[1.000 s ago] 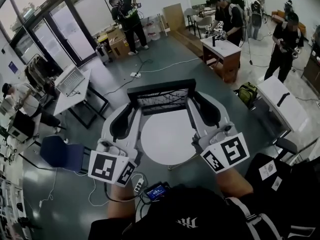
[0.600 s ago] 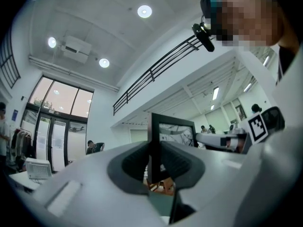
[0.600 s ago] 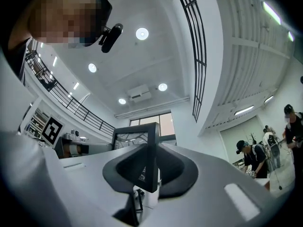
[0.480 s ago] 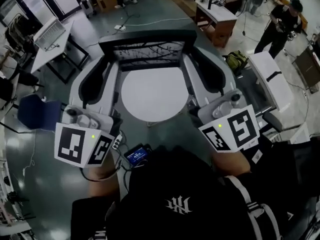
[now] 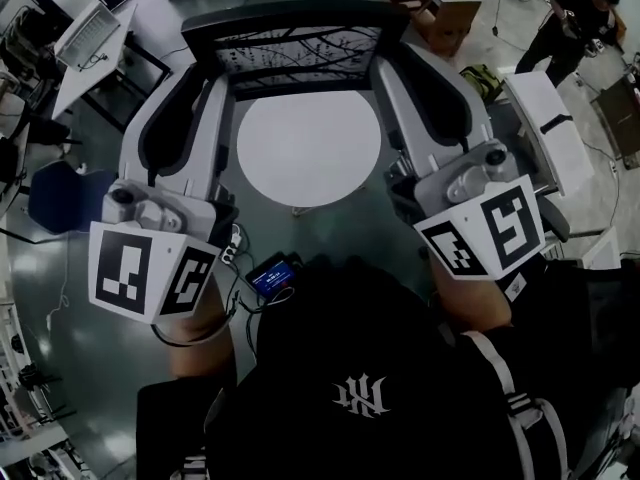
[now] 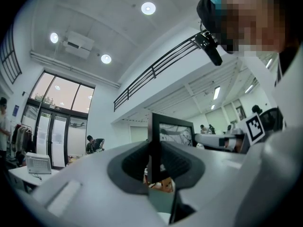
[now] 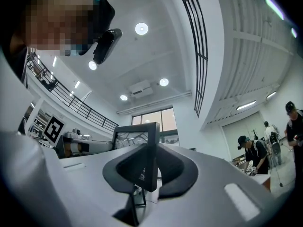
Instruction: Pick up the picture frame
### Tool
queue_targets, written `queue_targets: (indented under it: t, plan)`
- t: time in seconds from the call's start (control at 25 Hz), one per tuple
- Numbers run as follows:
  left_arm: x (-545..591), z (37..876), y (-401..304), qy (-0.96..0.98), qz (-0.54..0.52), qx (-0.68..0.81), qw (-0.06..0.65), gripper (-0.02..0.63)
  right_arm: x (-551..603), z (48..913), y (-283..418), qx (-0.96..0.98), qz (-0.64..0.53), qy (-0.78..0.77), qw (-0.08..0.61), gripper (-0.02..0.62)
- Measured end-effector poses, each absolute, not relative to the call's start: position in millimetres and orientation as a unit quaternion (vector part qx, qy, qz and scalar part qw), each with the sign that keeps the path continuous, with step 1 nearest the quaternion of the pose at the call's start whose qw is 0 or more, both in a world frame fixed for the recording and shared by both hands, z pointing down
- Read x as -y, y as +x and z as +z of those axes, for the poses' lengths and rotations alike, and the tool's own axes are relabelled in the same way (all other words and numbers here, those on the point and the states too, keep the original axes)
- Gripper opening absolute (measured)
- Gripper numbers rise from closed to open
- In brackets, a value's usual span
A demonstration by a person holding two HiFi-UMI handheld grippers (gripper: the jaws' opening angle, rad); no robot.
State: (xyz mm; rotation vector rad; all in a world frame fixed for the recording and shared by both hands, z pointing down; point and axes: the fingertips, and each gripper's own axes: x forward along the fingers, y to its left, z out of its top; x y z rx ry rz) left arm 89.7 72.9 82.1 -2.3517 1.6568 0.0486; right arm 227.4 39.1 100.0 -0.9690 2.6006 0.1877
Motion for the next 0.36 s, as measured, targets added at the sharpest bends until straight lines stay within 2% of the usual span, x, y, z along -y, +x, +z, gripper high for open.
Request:
queue_targets:
  t: [0.36]
  plan:
    - [-61,93,86,-0.807,0.008,-0.580,0.113,0.077,-31,108,226,-0.924,0.051,-0.336,0.174,0.058]
